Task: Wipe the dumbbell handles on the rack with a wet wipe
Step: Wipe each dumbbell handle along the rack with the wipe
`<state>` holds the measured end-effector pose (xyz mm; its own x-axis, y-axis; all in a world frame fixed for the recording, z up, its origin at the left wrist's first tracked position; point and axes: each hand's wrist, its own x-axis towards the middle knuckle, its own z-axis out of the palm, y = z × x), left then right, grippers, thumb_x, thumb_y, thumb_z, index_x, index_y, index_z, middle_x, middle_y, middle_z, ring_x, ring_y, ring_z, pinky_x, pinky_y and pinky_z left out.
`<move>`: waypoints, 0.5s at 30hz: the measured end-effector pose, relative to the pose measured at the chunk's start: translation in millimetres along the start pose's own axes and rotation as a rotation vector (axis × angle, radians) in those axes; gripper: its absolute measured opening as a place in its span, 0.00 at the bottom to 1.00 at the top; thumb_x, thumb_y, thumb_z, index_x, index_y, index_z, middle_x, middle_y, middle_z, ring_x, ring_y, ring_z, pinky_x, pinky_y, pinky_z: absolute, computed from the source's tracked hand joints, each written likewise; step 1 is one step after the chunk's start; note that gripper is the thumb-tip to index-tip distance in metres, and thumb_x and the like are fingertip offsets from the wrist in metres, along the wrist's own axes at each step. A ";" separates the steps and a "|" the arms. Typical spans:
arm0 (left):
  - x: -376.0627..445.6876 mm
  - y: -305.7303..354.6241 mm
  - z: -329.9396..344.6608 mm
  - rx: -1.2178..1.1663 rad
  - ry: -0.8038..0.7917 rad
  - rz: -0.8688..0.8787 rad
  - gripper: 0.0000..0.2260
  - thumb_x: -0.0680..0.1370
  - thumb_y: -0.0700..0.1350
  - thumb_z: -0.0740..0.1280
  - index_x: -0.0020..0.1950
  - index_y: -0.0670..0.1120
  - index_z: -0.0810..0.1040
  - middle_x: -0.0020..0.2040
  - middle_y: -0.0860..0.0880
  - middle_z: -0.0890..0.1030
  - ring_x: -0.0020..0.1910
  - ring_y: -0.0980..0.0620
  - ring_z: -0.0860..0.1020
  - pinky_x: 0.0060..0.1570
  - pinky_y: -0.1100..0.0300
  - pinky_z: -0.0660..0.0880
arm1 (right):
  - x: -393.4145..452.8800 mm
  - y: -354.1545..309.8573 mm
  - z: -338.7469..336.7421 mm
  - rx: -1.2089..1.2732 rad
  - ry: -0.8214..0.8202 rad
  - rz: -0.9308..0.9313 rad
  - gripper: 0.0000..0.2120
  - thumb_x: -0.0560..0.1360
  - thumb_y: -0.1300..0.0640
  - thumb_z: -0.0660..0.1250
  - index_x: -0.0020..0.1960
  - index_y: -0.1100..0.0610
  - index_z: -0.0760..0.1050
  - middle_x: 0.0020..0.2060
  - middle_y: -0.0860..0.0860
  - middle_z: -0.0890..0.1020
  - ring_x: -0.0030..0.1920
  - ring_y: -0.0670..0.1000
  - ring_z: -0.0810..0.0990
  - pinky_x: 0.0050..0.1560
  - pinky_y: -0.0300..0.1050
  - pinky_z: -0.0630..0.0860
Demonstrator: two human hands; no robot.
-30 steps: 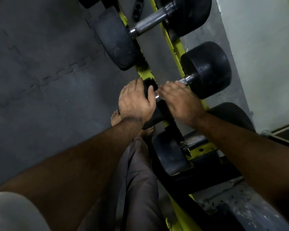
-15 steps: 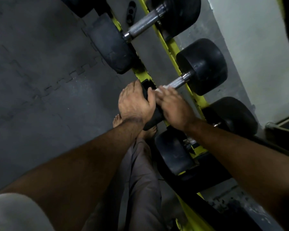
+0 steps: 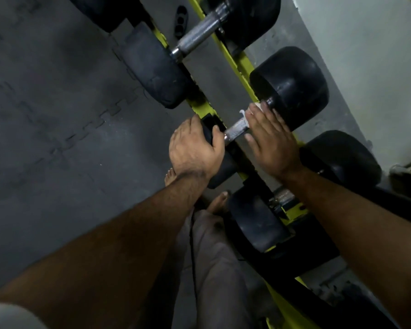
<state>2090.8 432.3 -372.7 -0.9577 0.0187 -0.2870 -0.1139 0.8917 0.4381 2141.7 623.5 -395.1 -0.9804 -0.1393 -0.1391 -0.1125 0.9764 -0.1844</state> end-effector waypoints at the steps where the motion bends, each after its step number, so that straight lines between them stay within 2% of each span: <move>1: -0.2 0.3 -0.7 0.000 0.003 -0.004 0.24 0.76 0.59 0.57 0.60 0.44 0.78 0.52 0.47 0.82 0.54 0.47 0.79 0.57 0.50 0.74 | -0.4 -7.4 1.6 0.036 0.013 0.066 0.25 0.85 0.51 0.54 0.79 0.60 0.61 0.78 0.57 0.64 0.80 0.57 0.56 0.79 0.57 0.55; 2: -0.5 0.7 -1.1 0.001 0.003 -0.008 0.24 0.76 0.59 0.57 0.59 0.44 0.78 0.52 0.47 0.82 0.54 0.47 0.79 0.57 0.50 0.75 | -1.3 -20.4 4.6 0.067 0.013 0.056 0.25 0.85 0.50 0.53 0.79 0.60 0.62 0.78 0.57 0.64 0.80 0.57 0.56 0.79 0.57 0.55; 4: -0.6 2.8 -2.7 -0.005 0.012 -0.009 0.23 0.76 0.60 0.57 0.58 0.44 0.78 0.51 0.47 0.82 0.53 0.46 0.79 0.56 0.50 0.75 | -5.4 -32.8 9.6 0.081 -0.006 -0.098 0.24 0.85 0.51 0.52 0.78 0.60 0.64 0.77 0.56 0.65 0.79 0.57 0.59 0.78 0.58 0.57; 6: -1.6 3.5 -3.8 -0.006 0.024 -0.012 0.22 0.76 0.60 0.57 0.55 0.44 0.78 0.48 0.48 0.81 0.51 0.47 0.79 0.53 0.51 0.75 | -5.0 -15.2 8.6 -0.002 0.025 -0.184 0.23 0.86 0.52 0.53 0.78 0.60 0.64 0.77 0.56 0.66 0.79 0.57 0.61 0.77 0.58 0.59; 8: -1.9 3.8 -3.5 -0.007 0.022 -0.010 0.21 0.75 0.60 0.56 0.52 0.45 0.77 0.46 0.49 0.80 0.48 0.47 0.78 0.51 0.51 0.75 | -1.8 1.9 6.0 -0.031 0.090 -0.043 0.24 0.86 0.51 0.53 0.79 0.60 0.61 0.78 0.57 0.64 0.79 0.57 0.58 0.79 0.56 0.56; 10: -1.9 4.1 -4.3 0.002 0.026 -0.012 0.21 0.75 0.60 0.55 0.51 0.45 0.77 0.46 0.48 0.80 0.48 0.47 0.78 0.50 0.51 0.75 | -2.5 -11.4 11.1 0.045 0.106 0.080 0.26 0.85 0.50 0.52 0.79 0.61 0.60 0.79 0.58 0.62 0.80 0.57 0.56 0.79 0.56 0.55; 12: -2.3 5.6 -4.7 0.010 0.031 -0.017 0.21 0.75 0.61 0.55 0.51 0.45 0.77 0.46 0.49 0.80 0.48 0.47 0.78 0.49 0.52 0.74 | -7.6 -29.7 20.2 0.139 0.077 -0.050 0.25 0.85 0.52 0.53 0.78 0.62 0.62 0.78 0.58 0.64 0.80 0.58 0.58 0.79 0.57 0.55; 14: -2.1 5.9 -4.0 0.011 0.033 -0.014 0.20 0.76 0.61 0.56 0.51 0.47 0.76 0.46 0.50 0.79 0.47 0.48 0.78 0.48 0.52 0.74 | -10.3 -16.1 21.8 0.142 0.051 -0.189 0.24 0.84 0.54 0.54 0.78 0.60 0.64 0.78 0.56 0.65 0.80 0.56 0.58 0.78 0.58 0.56; 15: -2.2 5.1 -3.5 0.013 0.030 -0.013 0.20 0.76 0.61 0.56 0.50 0.47 0.76 0.46 0.50 0.79 0.47 0.48 0.78 0.47 0.53 0.74 | -10.6 -2.3 21.0 0.109 0.067 -0.191 0.24 0.84 0.55 0.55 0.79 0.60 0.62 0.78 0.55 0.64 0.80 0.56 0.57 0.78 0.58 0.57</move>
<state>2091.4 435.3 -366.8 -0.9639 -0.0061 -0.2663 -0.1227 0.8976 0.4234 2155.7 619.2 -413.6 -0.9518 -0.3054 -0.0275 -0.2829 0.9091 -0.3059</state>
